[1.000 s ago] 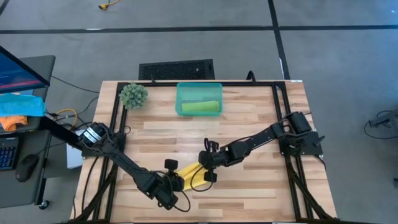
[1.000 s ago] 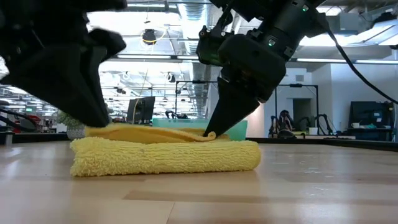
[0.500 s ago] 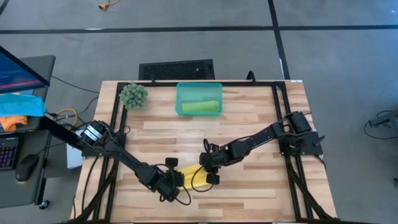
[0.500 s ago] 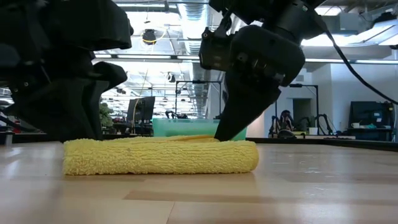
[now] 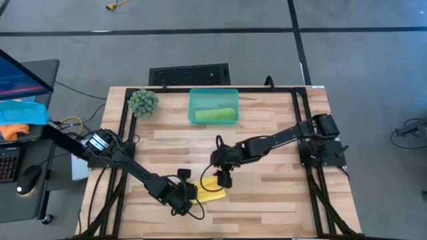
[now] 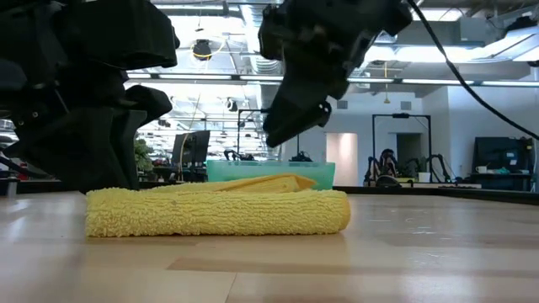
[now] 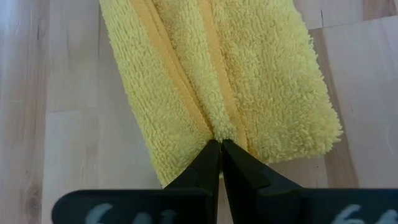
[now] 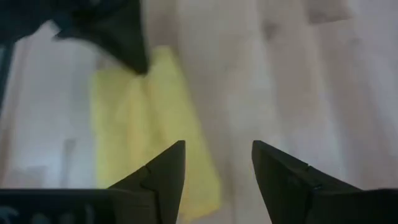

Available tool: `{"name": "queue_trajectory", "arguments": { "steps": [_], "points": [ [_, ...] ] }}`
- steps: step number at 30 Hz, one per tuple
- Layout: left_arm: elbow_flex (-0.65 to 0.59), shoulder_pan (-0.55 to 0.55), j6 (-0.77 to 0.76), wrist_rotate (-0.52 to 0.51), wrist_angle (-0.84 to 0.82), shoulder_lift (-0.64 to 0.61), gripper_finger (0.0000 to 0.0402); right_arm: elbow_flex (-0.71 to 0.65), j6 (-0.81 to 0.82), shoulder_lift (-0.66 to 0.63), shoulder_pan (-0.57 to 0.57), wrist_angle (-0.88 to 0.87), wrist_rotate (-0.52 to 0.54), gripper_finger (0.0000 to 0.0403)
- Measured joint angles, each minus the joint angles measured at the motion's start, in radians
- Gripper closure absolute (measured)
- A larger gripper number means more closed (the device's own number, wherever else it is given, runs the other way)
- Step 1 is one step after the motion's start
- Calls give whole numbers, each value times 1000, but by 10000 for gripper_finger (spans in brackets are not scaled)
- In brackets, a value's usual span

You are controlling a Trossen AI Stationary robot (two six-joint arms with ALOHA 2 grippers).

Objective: Roll microfiber towels into tight, uniform cylinder then place into a basket
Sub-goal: Roll the yellow microfiber cloth

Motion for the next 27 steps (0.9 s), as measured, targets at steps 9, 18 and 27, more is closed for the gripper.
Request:
{"name": "queue_trajectory", "arguments": {
  "steps": [9,18,27],
  "points": [
    [-1,0,2,1,-1,2,395,-2,94,129,-31,72,3,211],
    [-1,0,2,2,-2,3,395,-1,113,178,-10,125,-104,225],
    [-2,0,2,2,-2,3,395,-2,111,154,-10,124,-157,240]
  ]
}}
